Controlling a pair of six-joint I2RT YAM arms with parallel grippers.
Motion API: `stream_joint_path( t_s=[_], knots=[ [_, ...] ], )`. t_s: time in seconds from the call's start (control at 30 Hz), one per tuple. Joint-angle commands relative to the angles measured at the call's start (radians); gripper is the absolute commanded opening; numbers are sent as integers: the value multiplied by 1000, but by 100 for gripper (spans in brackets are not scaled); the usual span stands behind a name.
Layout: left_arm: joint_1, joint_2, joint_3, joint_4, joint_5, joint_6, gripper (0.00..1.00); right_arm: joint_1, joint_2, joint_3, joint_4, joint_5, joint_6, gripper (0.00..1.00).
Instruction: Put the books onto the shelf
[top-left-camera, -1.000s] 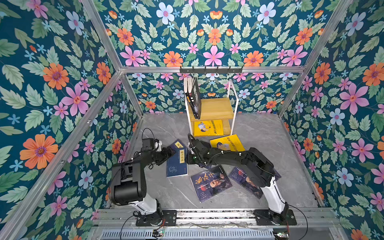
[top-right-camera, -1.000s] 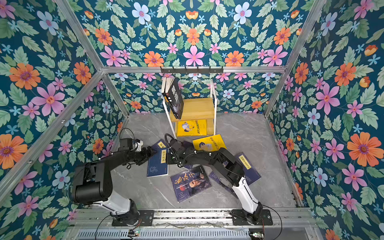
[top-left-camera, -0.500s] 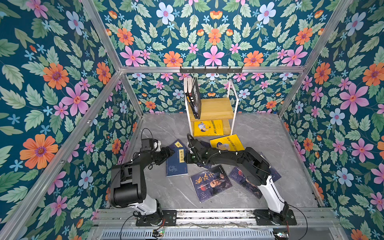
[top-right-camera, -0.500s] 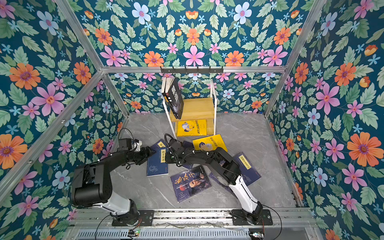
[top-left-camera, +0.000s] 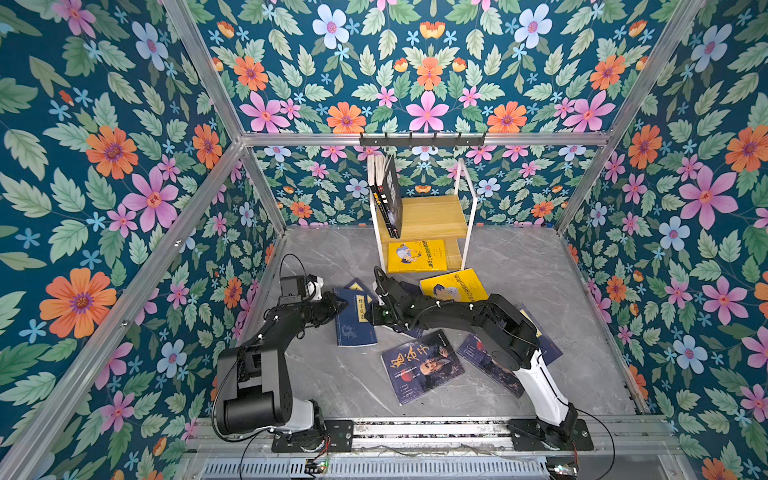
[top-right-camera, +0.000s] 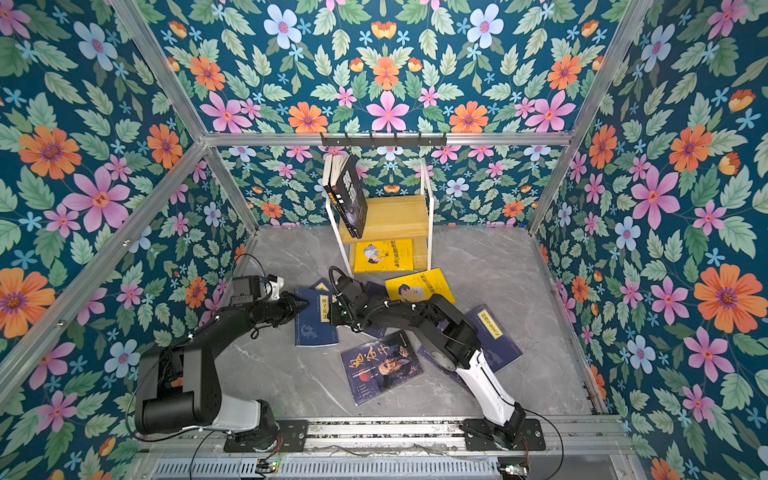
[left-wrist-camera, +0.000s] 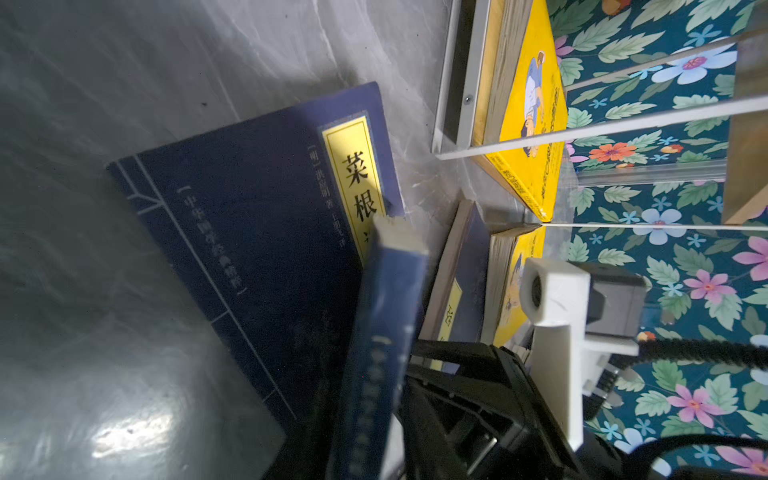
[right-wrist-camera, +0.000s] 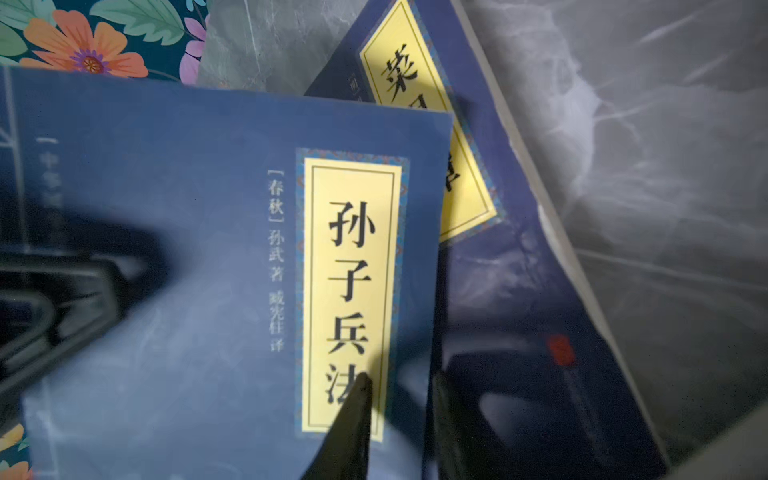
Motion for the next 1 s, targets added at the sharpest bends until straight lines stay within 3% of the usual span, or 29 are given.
stream_joint_path(
  t_s=[0.0, 0.13, 0.23, 0.33, 0.4, 0.5, 0.67, 0.83, 0.97],
  knots=[
    [-1, -30, 4, 10, 26, 13, 1, -1, -49, -44, -36, -9, -15, 30],
    [-1, -103, 12, 11, -32, 67, 0, -7, -146, -106, 1, 0, -17, 40],
    [0, -137, 63, -30, -54, 134, 0, -17, -252, -176, 35, 36, -28, 41],
    [0, -152, 114, -36, 1, 160, 0, -43, -355, -269, 106, 22, -36, 45],
    [-1, -154, 167, -67, 38, 173, 9, -69, -418, -319, 135, 2, -43, 50],
    [0, -171, 224, -83, 75, 186, 0, -84, -500, -402, 227, 12, -60, 58],
    [-12, -185, 304, -101, 158, 225, 0, -98, -581, -471, 318, -15, -103, 69],
    [-44, -203, 412, -159, 189, 368, 0, -123, -663, -485, 332, -74, -155, 72],
    [-46, -195, 487, -114, 187, 341, 0, -147, -720, -504, 389, -102, -175, 78]
  ],
)
